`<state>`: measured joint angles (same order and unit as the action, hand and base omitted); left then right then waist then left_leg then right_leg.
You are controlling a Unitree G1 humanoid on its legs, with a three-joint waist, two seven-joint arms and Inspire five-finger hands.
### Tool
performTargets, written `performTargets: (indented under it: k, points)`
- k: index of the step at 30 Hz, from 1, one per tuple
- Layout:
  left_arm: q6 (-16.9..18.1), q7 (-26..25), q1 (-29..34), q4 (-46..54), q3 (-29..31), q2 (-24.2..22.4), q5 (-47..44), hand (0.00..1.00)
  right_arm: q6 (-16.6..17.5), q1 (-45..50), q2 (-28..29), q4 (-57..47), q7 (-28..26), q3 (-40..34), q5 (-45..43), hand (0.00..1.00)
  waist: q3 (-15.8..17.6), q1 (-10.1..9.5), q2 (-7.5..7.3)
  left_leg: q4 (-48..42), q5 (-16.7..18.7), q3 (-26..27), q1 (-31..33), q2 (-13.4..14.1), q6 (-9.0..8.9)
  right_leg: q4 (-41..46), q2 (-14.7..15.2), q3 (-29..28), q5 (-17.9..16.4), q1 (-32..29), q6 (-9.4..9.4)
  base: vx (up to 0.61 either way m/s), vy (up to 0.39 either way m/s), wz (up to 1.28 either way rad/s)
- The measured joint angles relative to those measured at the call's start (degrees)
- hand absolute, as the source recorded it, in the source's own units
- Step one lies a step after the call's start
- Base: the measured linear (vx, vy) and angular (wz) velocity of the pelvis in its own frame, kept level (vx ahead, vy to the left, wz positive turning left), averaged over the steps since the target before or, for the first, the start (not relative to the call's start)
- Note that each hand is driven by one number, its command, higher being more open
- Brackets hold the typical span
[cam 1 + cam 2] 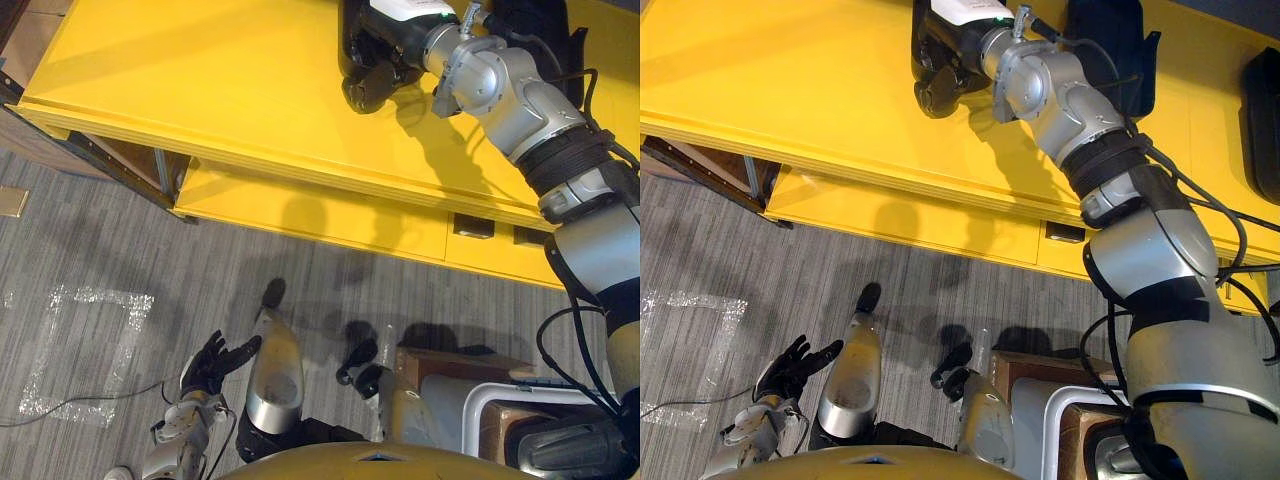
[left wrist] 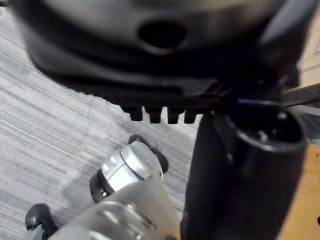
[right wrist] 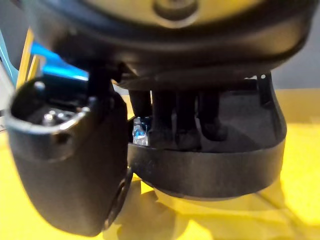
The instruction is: Walk over and take three plastic housings, then place them on the shelf
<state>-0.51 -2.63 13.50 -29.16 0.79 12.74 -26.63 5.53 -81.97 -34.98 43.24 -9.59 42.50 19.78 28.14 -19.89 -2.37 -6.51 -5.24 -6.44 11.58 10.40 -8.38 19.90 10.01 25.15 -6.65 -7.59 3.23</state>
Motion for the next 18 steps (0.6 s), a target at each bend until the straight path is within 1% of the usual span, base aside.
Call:
performTargets:
  k: [2, 5, 6, 8, 13, 18]
  points:
    - [-0.1, 0.0, 0.0, 0.0, 0.0, 0.0, 0.0, 1.00, -1.6, 0.2, 0.8, -0.4, 0.0, -0.5, -0.4, 0.00, 0.0, 0.23, 0.01, 0.1, 0.0, 0.0, 0.0, 0.0, 0.01, -0.1, 0.0, 0.0, 0.0, 0.0, 0.01, 0.00, 0.000, 0.00]
    - [-0.1, 0.0, 0.0, -0.1, 0.0, 0.0, 0.0, 1.00, -3.1, 0.2, 2.4, -0.4, 0.6, -1.5, -0.5, 0.00, 0.0, 0.64, 0.02, 0.1, 0.0, 0.0, 0.0, 0.0, 0.01, -0.1, 0.0, 0.0, 0.0, -0.1, 0.02, 0.00, 0.000, 0.00]
    - [-0.1, 0.0, 0.0, -0.1, 0.0, 0.0, 0.0, 1.00, -4.0, 0.3, 3.2, -0.4, 1.7, -1.6, -0.5, 0.00, 0.0, 0.86, 0.03, 0.1, 0.0, 0.0, 0.0, 0.0, 0.01, -0.1, 0.0, 0.0, 0.0, -0.1, 0.03, 0.00, 0.000, 0.00]
    - [-0.1, 0.0, 0.0, -0.1, 0.0, 0.0, 0.0, 1.00, -4.8, 0.4, 4.0, -0.4, 2.7, -2.0, -0.5, 0.00, 0.0, 1.04, 0.07, 0.1, 0.0, 0.0, 0.0, 0.0, 0.01, -0.1, 0.0, 0.0, 0.0, -0.1, 0.03, 0.00, 0.000, 0.00]
    - [0.2, 0.0, 0.0, -0.2, -0.4, -0.7, 0.0, 1.00, -7.3, 1.6, 5.7, -0.4, 6.1, -4.4, -1.1, 0.00, 0.0, 1.07, 0.52, 0.1, 0.0, 0.0, 0.1, -0.1, 0.02, -0.1, 0.0, 0.0, 0.0, -0.1, 0.03, 0.00, 0.000, 0.00]
    - [0.2, -0.5, 0.0, -0.2, -0.5, -1.3, -0.3, 1.00, -7.5, 2.3, 6.2, -0.3, 7.4, -5.3, -1.0, 0.00, 0.1, 1.09, 1.20, 0.1, 0.0, -0.1, 0.1, -0.1, 0.02, 0.0, 0.1, 0.1, 0.0, -0.1, 0.02, 0.00, 0.000, 0.00]
